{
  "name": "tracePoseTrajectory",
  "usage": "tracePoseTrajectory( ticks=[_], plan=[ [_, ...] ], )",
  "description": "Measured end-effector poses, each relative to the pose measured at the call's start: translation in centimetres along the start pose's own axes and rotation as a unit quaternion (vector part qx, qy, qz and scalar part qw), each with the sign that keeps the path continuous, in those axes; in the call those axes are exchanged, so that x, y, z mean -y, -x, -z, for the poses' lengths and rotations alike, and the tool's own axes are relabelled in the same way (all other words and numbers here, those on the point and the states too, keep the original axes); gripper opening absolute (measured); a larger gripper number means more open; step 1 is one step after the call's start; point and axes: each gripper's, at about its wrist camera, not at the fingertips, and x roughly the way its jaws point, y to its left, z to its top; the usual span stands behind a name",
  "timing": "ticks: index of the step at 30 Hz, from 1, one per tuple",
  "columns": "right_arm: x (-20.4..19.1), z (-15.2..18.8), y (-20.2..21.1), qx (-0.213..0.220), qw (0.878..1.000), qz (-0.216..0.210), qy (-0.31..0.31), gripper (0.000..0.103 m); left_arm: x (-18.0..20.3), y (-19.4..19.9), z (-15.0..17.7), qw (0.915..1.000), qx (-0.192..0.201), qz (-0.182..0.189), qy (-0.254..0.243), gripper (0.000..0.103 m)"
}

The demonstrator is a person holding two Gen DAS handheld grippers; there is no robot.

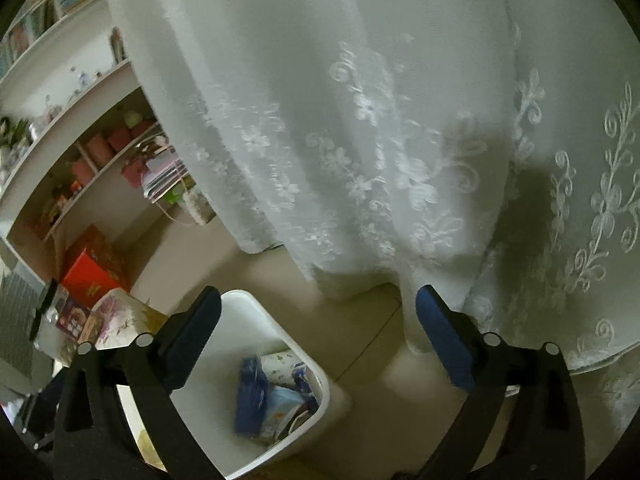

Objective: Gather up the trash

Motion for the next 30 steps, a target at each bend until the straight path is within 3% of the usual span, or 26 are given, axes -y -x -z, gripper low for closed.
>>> tracePoseTrajectory(
  ticks=[10, 12, 22, 26, 30],
  plan=[
    [-6.8, 2.7, 4.4, 0.053, 0.996, -0.014, 0.065, 0.096, -6.7, 4.1, 2.2, 0.9962, 0.038, -0.069, 0.036, 0.079],
    [-8.1, 3.4, 5.1, 0.06, 0.995, -0.022, 0.072, 0.096, -8.0, 5.2, 2.8, 0.9947, 0.048, -0.082, 0.04, 0.085],
    [-15.8, 8.1, 9.1, 0.122, 0.981, -0.045, 0.146, 0.096, -14.4, 10.3, 5.8, 0.9827, 0.105, -0.142, 0.056, 0.09],
    [-17.4, 9.7, 10.3, 0.122, 0.979, -0.056, 0.152, 0.096, -17.4, 12.8, 7.2, 0.973, 0.14, -0.168, 0.075, 0.096],
    [-19.2, 12.0, 11.3, 0.117, 0.977, -0.076, 0.162, 0.096, -19.6, 14.4, 8.5, 0.9703, 0.147, -0.168, 0.093, 0.096]
  ],
)
